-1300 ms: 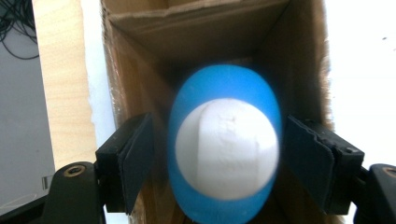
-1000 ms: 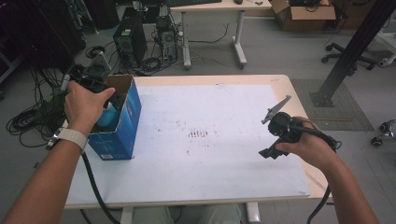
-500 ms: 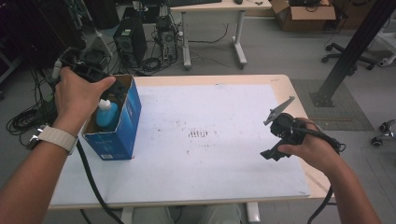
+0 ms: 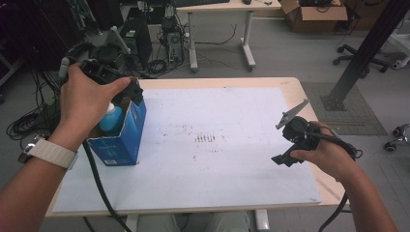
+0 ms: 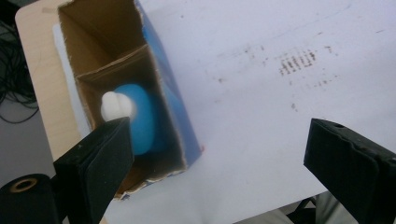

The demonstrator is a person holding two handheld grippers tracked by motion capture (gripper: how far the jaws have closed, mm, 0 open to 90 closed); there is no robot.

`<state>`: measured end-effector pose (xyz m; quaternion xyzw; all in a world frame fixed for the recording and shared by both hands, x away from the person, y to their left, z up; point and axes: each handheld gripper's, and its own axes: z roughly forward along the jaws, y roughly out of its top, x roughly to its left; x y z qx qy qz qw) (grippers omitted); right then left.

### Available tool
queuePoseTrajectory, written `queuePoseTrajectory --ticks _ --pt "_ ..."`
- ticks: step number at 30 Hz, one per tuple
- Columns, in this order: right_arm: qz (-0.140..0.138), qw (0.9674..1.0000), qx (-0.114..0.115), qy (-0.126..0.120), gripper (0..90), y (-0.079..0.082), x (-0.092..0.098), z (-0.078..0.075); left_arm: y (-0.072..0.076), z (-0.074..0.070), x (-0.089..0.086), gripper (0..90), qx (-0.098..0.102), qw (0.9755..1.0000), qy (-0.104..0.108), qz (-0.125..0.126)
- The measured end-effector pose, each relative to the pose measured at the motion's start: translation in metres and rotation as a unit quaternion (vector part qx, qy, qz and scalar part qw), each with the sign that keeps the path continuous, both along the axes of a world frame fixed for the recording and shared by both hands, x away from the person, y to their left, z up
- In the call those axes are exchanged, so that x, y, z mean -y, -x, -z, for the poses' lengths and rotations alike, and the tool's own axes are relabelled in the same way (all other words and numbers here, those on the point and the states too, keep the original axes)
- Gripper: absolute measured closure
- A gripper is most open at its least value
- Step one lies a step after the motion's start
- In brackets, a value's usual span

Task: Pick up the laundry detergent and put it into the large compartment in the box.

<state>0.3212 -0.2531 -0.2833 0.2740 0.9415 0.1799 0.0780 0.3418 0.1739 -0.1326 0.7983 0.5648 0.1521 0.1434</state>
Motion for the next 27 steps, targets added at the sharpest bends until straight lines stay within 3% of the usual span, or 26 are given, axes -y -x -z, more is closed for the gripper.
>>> queuePoseTrajectory --ticks 15,27 --pt "-0.001 1.0000 0.007 -0.003 10.4 0.001 -0.002 -0.004 0.016 -0.001 0.033 8.8 -0.001 0.9983 0.006 0.058" --pt "-0.007 0.9999 0.010 -0.001 9.8 -0.003 -0.012 -0.008 0.023 0.018 0.057 8.0 -0.022 0.9940 0.014 0.106"
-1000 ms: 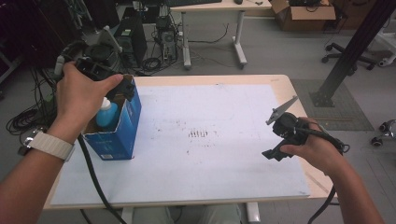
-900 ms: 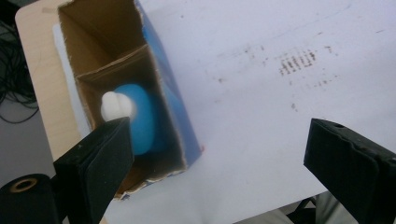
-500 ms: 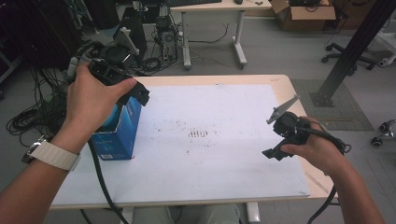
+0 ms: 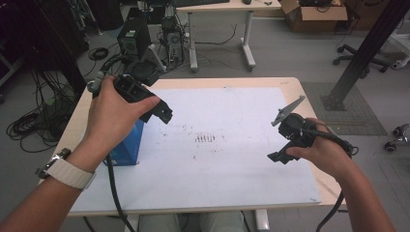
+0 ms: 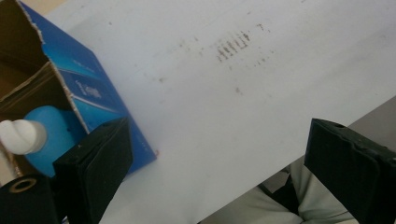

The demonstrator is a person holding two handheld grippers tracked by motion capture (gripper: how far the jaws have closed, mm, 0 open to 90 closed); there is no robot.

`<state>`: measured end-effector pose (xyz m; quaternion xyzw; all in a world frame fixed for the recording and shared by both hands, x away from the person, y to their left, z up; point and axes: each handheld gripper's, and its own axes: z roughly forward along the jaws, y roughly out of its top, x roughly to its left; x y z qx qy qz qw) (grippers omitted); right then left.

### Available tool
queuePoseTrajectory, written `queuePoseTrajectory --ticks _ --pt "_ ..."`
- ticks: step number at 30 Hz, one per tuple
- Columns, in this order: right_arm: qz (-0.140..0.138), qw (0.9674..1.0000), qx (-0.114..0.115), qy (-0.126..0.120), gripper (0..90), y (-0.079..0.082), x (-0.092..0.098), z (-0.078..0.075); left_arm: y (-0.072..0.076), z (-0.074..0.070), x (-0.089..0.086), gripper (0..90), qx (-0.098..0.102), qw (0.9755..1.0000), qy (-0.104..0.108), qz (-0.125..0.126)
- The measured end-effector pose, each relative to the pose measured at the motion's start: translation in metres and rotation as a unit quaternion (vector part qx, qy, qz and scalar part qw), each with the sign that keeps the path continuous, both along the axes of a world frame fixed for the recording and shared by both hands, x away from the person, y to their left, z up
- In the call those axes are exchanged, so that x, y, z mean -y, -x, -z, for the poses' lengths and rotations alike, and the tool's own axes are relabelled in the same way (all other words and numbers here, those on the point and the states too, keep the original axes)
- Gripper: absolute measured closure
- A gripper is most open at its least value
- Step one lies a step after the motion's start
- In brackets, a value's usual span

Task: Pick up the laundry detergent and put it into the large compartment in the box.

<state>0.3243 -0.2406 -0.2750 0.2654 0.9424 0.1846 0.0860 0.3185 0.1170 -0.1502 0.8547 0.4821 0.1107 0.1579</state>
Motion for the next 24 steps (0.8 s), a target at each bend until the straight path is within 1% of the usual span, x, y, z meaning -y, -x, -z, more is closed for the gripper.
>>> queuePoseTrajectory --ticks 6,12,16,20,22,24 --pt "0.001 1.0000 -0.003 0.002 9.6 -0.002 -0.001 0.001 -0.003 0.011 0.006 7.5 -0.001 0.9999 0.001 0.014" --pt "0.006 1.0000 -0.002 0.002 9.6 -0.003 0.000 0.002 -0.004 0.021 0.010 7.7 -0.004 0.9994 0.010 0.034" --pt "0.007 1.0000 -0.003 0.002 9.6 -0.002 -0.001 0.001 -0.005 0.025 0.012 7.7 -0.008 0.9991 0.015 0.038" --pt "0.008 1.0000 -0.001 0.002 9.6 -0.003 0.000 0.001 -0.006 0.027 0.013 7.7 -0.009 0.9988 0.017 0.045" --pt "0.007 1.0000 -0.002 0.002 9.6 -0.003 0.000 0.001 -0.006 0.028 0.014 7.6 -0.010 0.9987 0.022 0.046" --pt "0.007 1.0000 -0.002 0.001 9.6 -0.003 -0.001 0.002 -0.007 0.030 0.015 7.6 -0.012 0.9985 0.021 0.048"
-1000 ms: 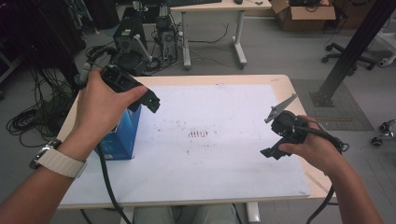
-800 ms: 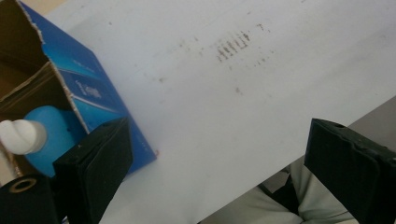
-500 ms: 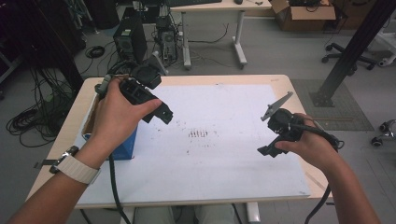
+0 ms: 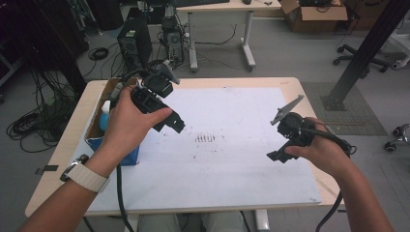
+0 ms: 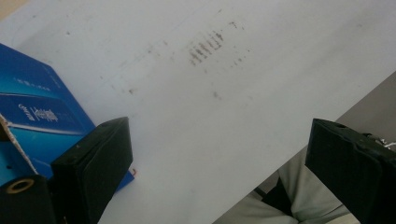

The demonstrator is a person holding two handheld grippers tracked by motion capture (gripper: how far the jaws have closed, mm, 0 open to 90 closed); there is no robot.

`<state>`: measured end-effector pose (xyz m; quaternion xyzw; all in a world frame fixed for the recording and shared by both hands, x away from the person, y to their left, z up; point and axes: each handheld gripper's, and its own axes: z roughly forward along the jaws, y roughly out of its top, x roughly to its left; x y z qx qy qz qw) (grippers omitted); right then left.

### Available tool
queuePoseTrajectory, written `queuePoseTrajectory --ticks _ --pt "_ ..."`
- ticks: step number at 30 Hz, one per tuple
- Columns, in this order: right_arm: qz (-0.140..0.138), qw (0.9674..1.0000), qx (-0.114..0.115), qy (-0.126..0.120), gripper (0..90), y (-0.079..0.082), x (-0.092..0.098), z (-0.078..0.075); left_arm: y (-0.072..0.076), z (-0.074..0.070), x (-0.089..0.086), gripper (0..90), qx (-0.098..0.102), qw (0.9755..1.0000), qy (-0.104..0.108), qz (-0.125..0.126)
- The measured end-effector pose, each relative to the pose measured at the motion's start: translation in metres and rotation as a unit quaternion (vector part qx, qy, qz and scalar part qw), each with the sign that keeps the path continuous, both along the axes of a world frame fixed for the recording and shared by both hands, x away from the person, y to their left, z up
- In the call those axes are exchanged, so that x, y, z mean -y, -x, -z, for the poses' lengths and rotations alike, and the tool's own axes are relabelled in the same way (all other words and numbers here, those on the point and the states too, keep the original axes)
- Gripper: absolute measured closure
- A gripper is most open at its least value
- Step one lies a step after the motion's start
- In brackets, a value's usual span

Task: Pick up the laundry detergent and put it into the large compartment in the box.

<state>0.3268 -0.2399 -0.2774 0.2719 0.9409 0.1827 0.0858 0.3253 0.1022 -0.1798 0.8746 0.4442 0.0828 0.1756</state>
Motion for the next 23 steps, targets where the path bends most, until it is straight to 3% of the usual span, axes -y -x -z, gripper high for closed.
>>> queuePoseTrajectory --ticks 23 --pt "-0.002 1.0000 0.000 -0.001 9.5 -0.0014 0.0010 0.0017 -0.0052 0.0097 0.0014 7.9 -0.007 0.9999 0.008 0.006"
